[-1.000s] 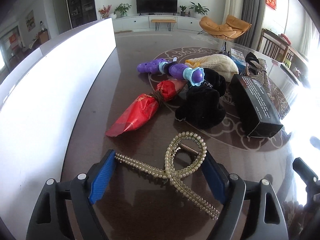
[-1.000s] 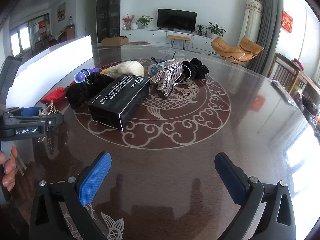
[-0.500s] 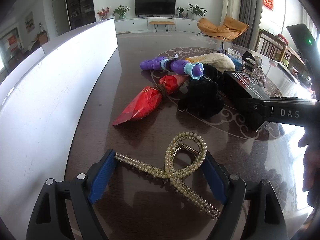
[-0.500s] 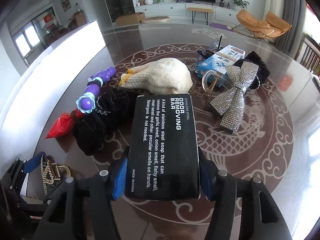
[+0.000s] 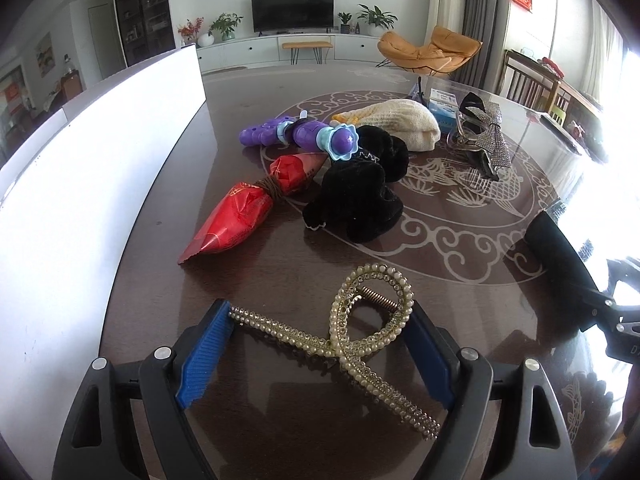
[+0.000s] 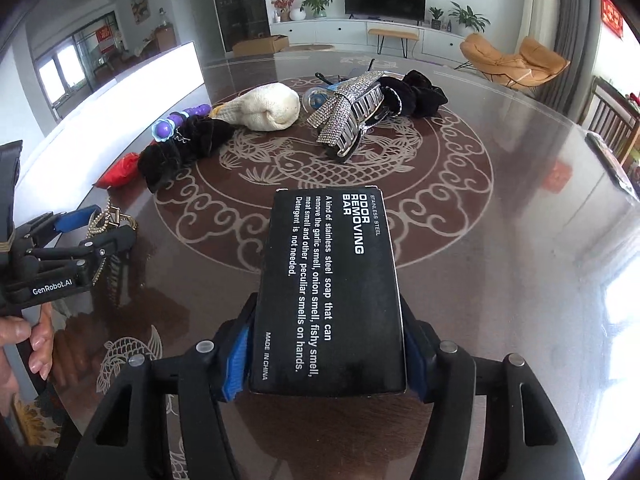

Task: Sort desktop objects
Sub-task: 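Grasp the pearl hair claw clip with the left tool while the right tool grasps the black box, then carry the pearl clip and black box into the white bin while opening both tools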

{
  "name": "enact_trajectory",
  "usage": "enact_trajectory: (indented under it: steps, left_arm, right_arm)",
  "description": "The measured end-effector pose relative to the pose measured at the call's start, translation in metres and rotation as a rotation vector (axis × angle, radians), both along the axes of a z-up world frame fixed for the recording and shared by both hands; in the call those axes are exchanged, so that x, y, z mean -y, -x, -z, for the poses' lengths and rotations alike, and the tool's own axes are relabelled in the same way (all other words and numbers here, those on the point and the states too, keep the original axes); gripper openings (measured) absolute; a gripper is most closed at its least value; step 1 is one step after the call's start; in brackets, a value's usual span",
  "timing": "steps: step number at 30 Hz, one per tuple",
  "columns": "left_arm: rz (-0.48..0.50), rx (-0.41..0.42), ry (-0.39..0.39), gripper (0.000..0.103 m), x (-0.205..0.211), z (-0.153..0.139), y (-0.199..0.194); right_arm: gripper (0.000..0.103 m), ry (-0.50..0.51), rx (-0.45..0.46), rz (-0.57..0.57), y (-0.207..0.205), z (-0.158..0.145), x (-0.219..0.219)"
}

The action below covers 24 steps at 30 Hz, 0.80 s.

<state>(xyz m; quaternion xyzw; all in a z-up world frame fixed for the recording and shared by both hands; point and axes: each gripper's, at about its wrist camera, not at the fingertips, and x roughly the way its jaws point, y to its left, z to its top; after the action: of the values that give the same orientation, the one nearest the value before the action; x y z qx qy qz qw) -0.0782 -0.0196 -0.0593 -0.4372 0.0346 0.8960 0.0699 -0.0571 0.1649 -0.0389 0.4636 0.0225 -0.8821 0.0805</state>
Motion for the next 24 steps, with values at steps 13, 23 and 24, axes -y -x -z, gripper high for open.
enact_trajectory:
  steps: [13,23,24]
  left_arm:
    - [-0.008,0.032,0.007,0.103,0.000,0.005,0.006]
    - [0.005,0.040,0.004,0.103,0.003,0.005,0.004]
    - [0.019,0.043,0.005,0.103,0.003,0.005,0.003]
  right_arm:
    - [0.101,-0.035,-0.028,0.027,-0.001,0.010,0.004]
    - [0.103,-0.035,-0.021,0.037,0.000,0.011,0.002]
    - [0.103,-0.035,-0.020,0.036,0.000,0.011,0.002]
